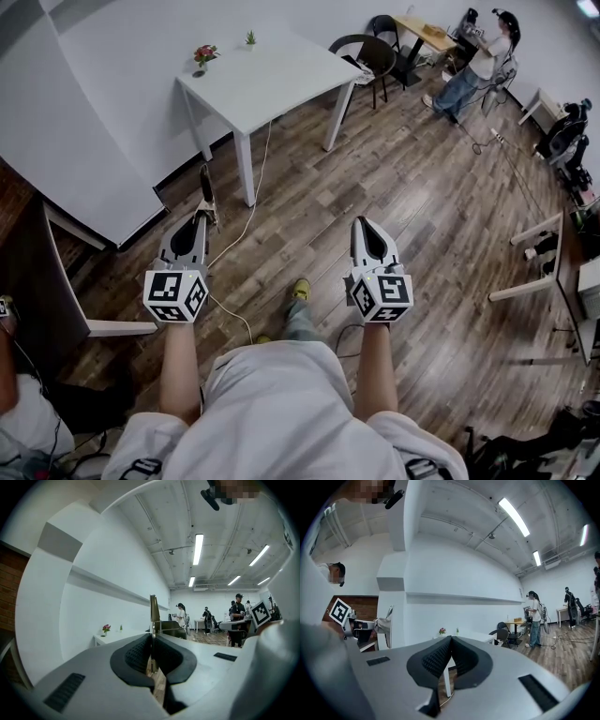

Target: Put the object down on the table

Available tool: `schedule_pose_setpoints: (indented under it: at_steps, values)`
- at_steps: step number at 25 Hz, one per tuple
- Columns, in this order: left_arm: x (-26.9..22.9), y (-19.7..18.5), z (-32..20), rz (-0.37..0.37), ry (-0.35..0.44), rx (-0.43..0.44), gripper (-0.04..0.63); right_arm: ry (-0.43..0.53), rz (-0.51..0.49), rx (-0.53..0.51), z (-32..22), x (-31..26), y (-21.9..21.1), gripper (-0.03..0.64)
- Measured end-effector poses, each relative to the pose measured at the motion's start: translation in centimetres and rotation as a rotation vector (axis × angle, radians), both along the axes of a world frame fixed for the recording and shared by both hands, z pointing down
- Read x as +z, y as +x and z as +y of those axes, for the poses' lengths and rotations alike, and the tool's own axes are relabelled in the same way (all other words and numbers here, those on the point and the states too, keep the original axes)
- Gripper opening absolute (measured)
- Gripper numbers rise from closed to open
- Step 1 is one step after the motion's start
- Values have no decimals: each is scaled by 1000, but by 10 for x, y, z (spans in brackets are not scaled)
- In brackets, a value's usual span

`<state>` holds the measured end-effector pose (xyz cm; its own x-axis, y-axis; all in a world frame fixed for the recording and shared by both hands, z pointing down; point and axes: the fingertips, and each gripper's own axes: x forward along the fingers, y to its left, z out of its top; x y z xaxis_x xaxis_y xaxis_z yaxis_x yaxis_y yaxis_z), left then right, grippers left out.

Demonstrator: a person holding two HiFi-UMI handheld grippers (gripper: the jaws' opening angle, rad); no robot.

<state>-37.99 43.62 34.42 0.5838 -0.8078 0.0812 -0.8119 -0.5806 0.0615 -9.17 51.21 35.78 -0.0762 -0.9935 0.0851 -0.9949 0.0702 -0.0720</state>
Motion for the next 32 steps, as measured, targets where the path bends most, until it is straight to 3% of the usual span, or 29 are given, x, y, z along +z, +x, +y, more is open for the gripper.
schedule_pose_setpoints:
  at_steps: [18, 32]
  values:
    - [23, 72, -152, -49, -65, -29, 21, -49, -23, -58, -165, 26, 70, 8]
    - [23, 163, -251, -66, -57, -84, 21, -60, -61, -117, -282, 39, 156, 8]
